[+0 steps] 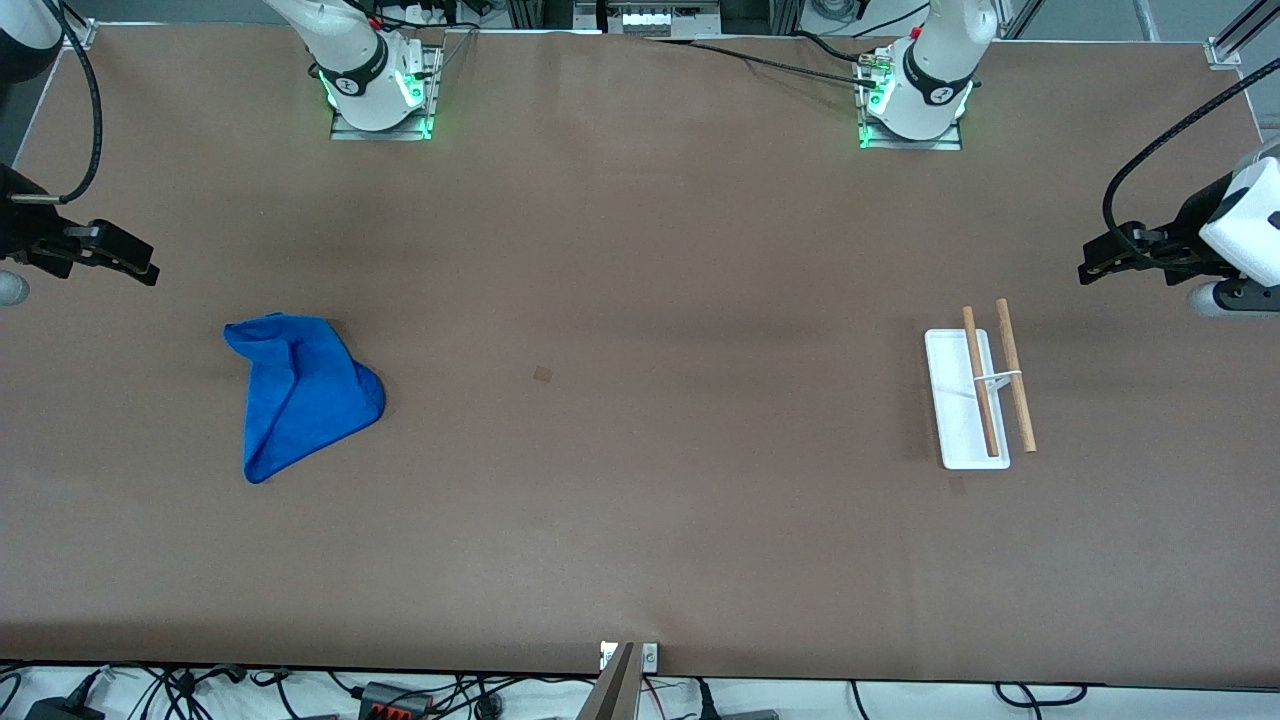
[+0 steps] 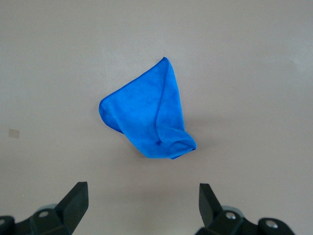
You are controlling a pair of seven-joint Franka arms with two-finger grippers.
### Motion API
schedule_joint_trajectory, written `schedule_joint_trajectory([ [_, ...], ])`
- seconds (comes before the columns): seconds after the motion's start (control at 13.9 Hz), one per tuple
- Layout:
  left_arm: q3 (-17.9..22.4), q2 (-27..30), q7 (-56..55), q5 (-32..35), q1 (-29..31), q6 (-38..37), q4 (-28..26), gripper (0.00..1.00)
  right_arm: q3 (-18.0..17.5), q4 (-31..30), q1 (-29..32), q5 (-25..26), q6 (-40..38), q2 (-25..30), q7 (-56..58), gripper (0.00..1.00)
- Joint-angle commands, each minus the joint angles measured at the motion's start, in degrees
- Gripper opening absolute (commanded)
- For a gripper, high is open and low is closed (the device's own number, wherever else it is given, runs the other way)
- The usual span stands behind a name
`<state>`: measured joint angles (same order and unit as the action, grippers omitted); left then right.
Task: Pass towel and hang on rack
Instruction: 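Reach the right gripper toward the blue towel, then lower the right gripper onto the blue towel corner and close it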
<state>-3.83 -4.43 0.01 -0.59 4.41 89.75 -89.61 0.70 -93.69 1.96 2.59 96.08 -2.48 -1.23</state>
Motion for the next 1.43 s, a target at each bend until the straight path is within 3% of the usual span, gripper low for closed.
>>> schedule_joint_trajectory([
  [0.0, 0.0, -0.8, 1.0, -1.1, 0.3, -0.7, 1.6, 1.00, -0.4, 0.2, 0.4, -0.8, 0.0, -2.0, 0.4, 1.00],
  [0.65, 0.0, -1.1, 1.0, -2.7, 0.8, -0.5, 1.6, 1.00, -0.4, 0.5, 0.1, -0.4, 0.1, -14.6, 1.1, 1.00],
  [1.0, 0.1, -1.1, 1.0, -2.7, 0.8, -0.6, 1.6, 1.00, 0.1, 0.4, 0.9, 0.0, 0.2, -24.5, 5.0, 1.00],
  [1.36, 0.0, -1.1, 1.0, -2.7, 0.8, -0.6, 1.6, 1.00, 0.1, 0.6, 3.7, 0.0, 10.1, -33.7, 11.8, 1.00],
])
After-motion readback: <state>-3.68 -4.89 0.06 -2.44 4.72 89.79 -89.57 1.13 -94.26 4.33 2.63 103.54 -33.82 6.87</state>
